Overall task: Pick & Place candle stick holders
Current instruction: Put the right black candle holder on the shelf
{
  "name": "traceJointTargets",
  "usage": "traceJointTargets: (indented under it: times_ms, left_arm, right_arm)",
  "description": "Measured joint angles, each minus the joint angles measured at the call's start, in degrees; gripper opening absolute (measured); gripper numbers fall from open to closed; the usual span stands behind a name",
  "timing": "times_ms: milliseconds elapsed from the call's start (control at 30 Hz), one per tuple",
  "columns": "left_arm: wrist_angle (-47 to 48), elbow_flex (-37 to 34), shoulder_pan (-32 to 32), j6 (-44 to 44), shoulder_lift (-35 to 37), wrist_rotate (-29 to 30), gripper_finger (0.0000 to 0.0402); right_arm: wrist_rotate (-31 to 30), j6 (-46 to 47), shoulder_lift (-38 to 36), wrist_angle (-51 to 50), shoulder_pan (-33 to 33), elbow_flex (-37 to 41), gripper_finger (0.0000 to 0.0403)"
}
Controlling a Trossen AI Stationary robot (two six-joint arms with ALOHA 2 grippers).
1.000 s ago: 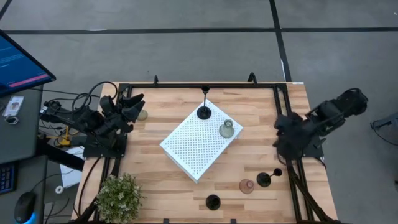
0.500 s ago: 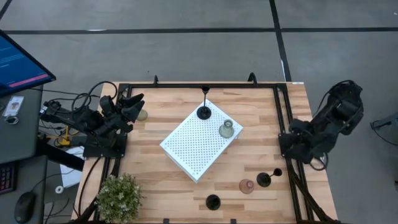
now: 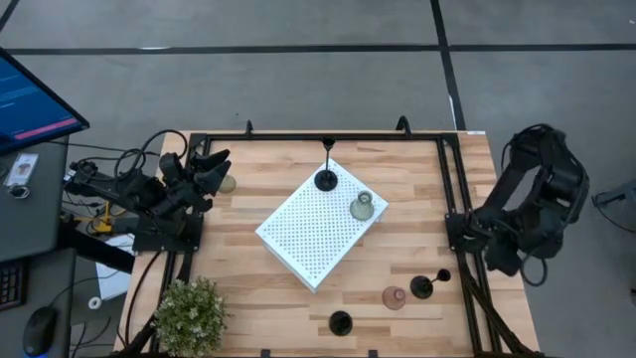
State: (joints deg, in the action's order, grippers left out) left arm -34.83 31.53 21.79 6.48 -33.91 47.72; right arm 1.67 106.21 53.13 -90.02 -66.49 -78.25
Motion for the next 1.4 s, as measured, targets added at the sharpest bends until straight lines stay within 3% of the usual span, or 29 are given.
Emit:
traceJointTargets:
  times_ms: [300, 700, 1133, 1400]
  left_arm:
    - [-0.2, 0.0, 0.0, 0.0, 0.0, 0.0, 0.0253]
    - [-0.2, 0.0, 0.0, 0.0, 0.0, 0.0, 0.0253]
    - [-0.3, 0.0, 0.0, 0.0, 0.0, 0.0, 0.0253]
    - [-0.3, 0.0, 0.0, -0.1, 0.0, 0.0, 0.0253]
  right_arm:
    - [-0.7, 10.7, 4.6, 0.0, -8.6, 3.4, 0.026]
    - [-9.7, 17.0, 12.6, 0.9, -16.3, 5.4, 0.026]
    - [-21.4, 16.2, 22.0, 1.0, -14.0, 5.4, 0.026]
    - [-23.4, 15.3, 26.8, 4.7, -11.7, 5.4, 0.026]
